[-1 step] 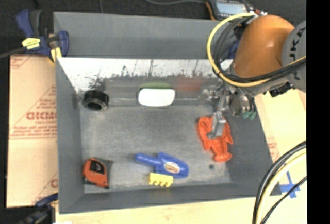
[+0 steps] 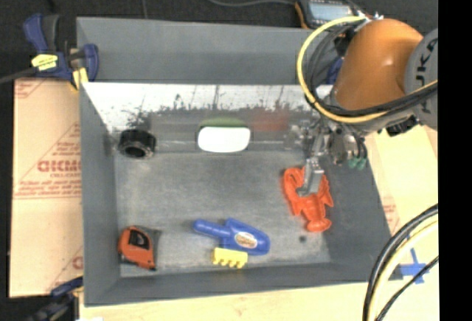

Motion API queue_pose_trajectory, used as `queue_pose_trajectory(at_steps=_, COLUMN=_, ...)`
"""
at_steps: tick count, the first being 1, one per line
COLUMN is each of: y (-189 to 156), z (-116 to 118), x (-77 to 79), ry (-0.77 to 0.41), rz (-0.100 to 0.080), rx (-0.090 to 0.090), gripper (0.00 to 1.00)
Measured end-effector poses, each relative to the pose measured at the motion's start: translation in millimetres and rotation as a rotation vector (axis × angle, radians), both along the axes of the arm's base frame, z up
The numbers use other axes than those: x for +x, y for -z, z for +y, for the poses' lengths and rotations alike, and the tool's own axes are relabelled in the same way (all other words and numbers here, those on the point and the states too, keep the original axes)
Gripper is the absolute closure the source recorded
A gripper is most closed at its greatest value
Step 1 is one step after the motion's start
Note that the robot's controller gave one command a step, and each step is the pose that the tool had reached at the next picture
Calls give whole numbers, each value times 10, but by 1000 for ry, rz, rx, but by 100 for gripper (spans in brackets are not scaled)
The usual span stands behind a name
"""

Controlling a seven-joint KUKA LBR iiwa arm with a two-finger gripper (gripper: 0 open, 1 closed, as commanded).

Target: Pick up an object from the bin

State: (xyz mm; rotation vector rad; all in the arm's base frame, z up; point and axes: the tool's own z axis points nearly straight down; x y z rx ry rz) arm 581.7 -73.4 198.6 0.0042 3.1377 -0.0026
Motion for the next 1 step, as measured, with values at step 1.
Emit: queue_pose_trajectory(at_steps=1, y=1240, z=-685, x=361, ry=-165, rz=-1, rx=1, gripper=100)
